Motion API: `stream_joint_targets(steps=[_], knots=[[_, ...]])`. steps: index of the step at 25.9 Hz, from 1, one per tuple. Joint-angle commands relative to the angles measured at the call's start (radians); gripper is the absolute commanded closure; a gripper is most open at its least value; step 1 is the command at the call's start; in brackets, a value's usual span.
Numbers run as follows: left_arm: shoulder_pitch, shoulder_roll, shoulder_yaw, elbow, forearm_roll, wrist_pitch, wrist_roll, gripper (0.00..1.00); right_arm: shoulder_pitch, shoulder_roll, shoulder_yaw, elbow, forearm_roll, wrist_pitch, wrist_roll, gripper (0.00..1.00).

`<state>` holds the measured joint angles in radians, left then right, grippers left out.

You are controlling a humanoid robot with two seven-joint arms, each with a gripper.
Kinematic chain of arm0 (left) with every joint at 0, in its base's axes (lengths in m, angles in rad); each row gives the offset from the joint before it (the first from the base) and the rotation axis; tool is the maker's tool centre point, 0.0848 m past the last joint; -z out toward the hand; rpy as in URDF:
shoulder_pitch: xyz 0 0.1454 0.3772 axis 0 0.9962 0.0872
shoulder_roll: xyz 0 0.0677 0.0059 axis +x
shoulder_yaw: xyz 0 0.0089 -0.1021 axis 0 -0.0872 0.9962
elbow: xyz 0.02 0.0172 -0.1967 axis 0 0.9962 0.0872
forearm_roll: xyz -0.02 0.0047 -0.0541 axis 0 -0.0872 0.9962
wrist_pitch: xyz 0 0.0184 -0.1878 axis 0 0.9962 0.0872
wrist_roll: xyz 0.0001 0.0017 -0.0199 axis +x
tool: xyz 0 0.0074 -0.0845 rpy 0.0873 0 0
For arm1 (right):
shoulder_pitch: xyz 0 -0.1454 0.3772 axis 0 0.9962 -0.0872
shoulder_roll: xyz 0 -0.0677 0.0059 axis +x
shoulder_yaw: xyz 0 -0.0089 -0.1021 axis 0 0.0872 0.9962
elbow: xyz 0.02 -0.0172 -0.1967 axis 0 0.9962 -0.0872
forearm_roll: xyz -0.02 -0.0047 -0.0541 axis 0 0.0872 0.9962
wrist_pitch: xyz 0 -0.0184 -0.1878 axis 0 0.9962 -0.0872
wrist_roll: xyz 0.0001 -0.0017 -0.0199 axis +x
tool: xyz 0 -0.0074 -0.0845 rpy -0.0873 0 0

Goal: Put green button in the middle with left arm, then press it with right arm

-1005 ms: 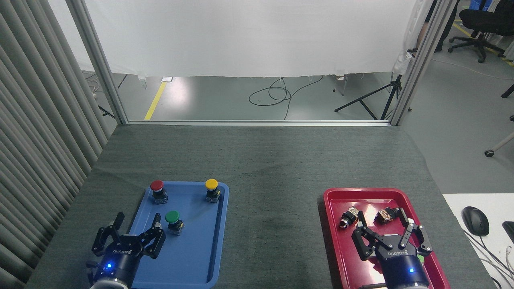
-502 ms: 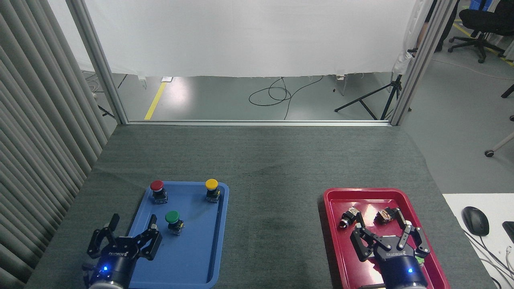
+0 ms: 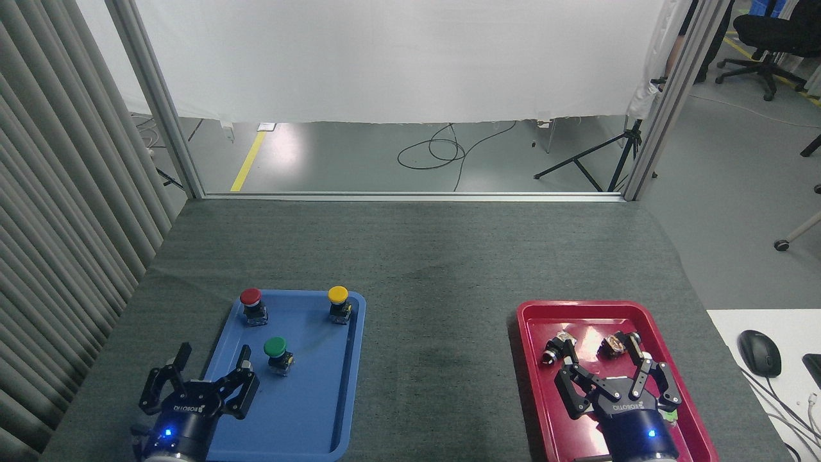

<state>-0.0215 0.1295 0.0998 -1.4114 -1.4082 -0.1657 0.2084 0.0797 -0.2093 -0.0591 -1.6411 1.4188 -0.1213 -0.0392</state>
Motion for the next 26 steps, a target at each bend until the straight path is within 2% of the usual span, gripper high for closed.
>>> stream_joint_targets(steps=[1,23,26], knots=[[0.000,0.001,0.000,0.003,-0.002,0.000,0.003,0.01,0.002,0.002,0.001,0.000,0.002,0.006,0.008,0.01],[-0.012,0.004,-0.006,0.060,0.006,-0.034,0.009,0.01,0.002,0.004,0.001,0.001,0.002,0.000,0.007,0.00],[-0.038,0.007,-0.058,0.137,0.002,-0.034,0.009,0.01,0.002,0.004,0.001,0.001,0.003,0.002,0.007,0.00]])
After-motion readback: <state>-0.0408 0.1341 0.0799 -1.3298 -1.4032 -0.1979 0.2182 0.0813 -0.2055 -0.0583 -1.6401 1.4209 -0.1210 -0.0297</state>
